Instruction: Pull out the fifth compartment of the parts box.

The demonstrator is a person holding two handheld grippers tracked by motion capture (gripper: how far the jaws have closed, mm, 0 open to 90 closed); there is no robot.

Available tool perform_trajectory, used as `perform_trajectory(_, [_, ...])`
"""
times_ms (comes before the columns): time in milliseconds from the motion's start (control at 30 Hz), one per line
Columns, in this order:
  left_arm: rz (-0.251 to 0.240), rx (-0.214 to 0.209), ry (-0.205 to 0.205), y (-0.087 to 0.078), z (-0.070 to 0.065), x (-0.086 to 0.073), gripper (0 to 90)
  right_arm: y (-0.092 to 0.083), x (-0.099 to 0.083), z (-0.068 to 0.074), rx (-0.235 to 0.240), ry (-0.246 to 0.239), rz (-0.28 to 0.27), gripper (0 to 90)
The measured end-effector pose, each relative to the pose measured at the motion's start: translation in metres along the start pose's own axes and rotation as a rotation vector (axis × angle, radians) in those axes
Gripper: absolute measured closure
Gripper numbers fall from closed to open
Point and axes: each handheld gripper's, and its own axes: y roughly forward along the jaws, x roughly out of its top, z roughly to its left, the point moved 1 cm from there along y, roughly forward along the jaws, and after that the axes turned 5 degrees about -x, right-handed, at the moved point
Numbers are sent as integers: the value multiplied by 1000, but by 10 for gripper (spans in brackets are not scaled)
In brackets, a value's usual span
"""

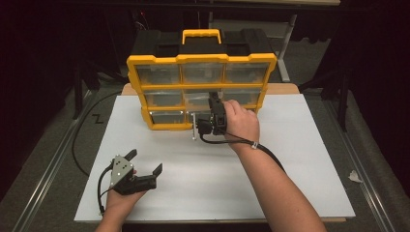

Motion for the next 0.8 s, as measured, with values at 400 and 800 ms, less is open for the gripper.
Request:
perform_trajectory(400, [1, -4, -4, 1, 1, -1, 1, -13, 0, 1, -37, -11, -11, 799])
perform_trajectory(800, [1, -10, -10, 1, 1, 0, 0, -44, -1, 0, -51, -12, -40, 800])
